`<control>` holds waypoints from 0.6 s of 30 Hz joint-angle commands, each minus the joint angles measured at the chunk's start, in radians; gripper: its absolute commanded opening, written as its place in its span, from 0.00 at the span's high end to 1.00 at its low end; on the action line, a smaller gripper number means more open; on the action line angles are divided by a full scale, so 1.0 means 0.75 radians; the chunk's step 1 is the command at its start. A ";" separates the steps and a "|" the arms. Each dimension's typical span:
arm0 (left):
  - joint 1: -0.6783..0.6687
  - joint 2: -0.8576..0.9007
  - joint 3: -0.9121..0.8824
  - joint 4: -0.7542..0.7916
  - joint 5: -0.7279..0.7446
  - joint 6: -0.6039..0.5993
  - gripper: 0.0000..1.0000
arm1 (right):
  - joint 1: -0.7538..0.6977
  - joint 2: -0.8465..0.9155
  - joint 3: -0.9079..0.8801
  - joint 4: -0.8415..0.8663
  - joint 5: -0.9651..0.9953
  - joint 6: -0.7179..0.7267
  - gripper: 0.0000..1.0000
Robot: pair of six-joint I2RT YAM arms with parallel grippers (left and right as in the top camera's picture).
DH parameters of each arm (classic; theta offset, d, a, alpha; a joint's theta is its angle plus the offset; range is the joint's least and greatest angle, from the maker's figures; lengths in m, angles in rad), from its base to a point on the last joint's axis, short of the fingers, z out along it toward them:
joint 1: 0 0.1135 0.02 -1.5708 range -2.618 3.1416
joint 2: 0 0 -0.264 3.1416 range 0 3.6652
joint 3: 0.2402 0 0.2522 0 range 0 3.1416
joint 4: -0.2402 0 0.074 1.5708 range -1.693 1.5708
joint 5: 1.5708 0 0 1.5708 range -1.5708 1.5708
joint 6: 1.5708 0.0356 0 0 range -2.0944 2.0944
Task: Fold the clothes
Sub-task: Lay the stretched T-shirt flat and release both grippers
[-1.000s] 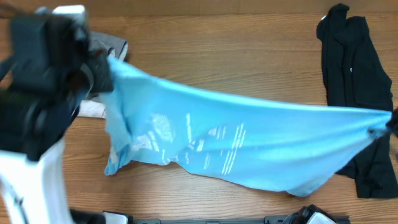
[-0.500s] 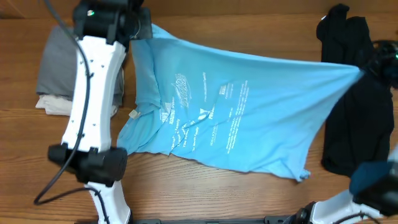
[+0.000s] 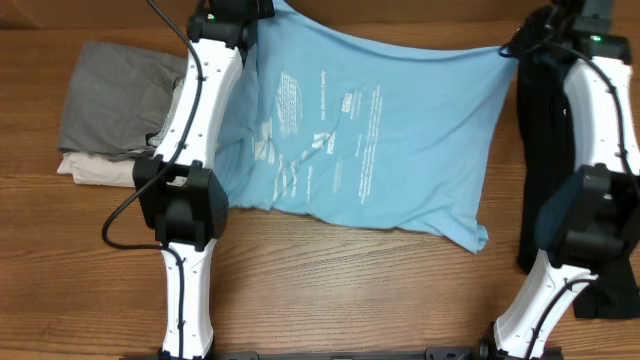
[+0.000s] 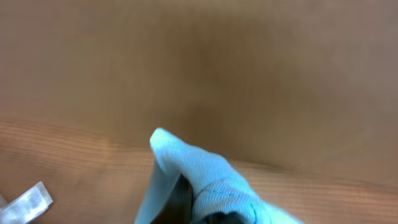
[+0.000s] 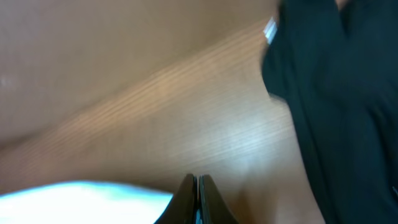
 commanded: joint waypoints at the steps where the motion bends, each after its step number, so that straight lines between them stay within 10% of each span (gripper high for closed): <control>1: 0.021 0.136 0.013 0.187 -0.054 -0.018 0.96 | 0.042 0.097 0.016 0.183 0.137 0.042 0.96; 7: 0.034 0.316 0.013 0.403 -0.060 -0.018 0.95 | 0.053 0.276 0.016 0.448 0.170 0.067 0.96; 9: 0.034 0.372 0.013 0.444 -0.062 -0.018 0.74 | 0.053 0.336 0.015 0.499 0.181 0.071 0.96; 12: 0.034 0.403 0.013 0.467 -0.082 -0.018 0.30 | 0.053 0.374 0.015 0.555 0.181 0.070 0.59; 13: 0.036 0.406 0.013 0.477 -0.082 -0.017 0.11 | 0.050 0.385 0.015 0.578 0.182 0.070 0.14; 14: 0.037 0.406 0.013 0.485 -0.083 -0.017 0.00 | 0.048 0.386 0.015 0.593 0.182 0.070 0.00; 18: 0.050 0.380 0.045 0.468 -0.082 -0.018 0.00 | 0.033 0.342 0.041 0.576 0.179 0.071 0.00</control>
